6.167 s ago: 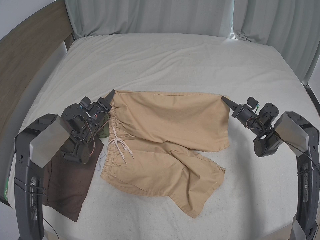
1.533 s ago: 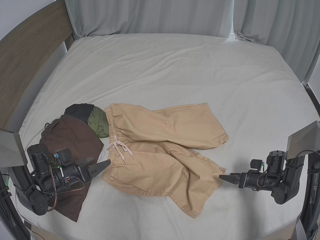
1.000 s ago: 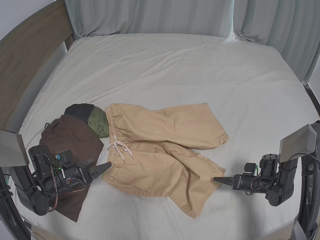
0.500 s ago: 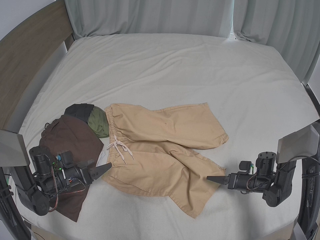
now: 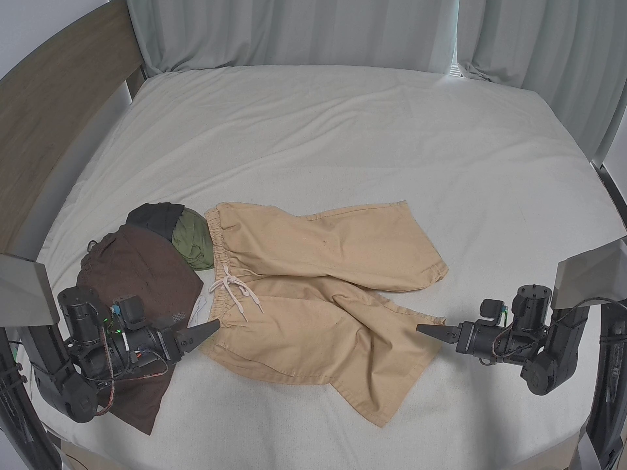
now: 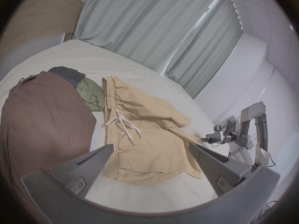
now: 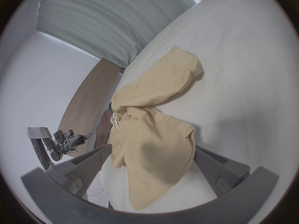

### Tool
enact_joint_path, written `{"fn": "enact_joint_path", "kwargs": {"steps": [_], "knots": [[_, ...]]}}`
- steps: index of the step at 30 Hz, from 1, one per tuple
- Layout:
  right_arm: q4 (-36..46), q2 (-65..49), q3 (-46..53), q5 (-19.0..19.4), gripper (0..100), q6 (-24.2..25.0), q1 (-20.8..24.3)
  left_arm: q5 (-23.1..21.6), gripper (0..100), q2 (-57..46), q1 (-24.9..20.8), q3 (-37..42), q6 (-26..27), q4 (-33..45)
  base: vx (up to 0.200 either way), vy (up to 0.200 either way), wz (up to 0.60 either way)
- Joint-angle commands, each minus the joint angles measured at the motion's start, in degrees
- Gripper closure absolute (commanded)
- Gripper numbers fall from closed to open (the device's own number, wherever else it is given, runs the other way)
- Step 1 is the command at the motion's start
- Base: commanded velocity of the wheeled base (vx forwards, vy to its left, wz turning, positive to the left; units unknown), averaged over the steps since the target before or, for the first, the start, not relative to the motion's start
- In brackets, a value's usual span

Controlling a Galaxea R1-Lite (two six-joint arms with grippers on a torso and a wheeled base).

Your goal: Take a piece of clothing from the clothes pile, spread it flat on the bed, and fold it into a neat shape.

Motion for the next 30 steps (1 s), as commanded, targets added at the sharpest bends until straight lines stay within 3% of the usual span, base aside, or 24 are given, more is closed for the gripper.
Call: {"fn": "enact_joint_path", "kwargs": {"steps": [1, 11, 12, 24, 30], "knots": [[-0.03, 0.15, -0.29, 0.0, 0, -0.03, -0.35, -0.01, 0, 0.09, 0.01, 0.02, 0.03, -0.05, 0.0, 0.0, 0.0], [-0.12, 1.73, -1.08, 0.0, 0, -0.12, -0.97, -0.1, 0, 0.0, 0.01, 0.02, 0.03, -0.05, 0.0, 0.0, 0.0], [-0.12, 2.17, -1.17, 0.0, 100, -0.47, -1.06, -0.01, 0, 0.0, 0.01, 0.02, 0.03, -0.05, 0.0, 0.0, 0.0], [-0.12, 3.05, -3.01, -0.44, 100, -1.0, -2.55, -0.1, 0, 0.0, 0.19, -0.07, -0.06, -0.05, 0.0, 0.0, 0.0], [-0.03, 4.02, -7.58, -5.27, 100, -0.82, -3.17, -0.1, 0, 0.0, 0.01, 0.02, -0.06, -0.05, 0.0, 0.0, 0.0]]}}
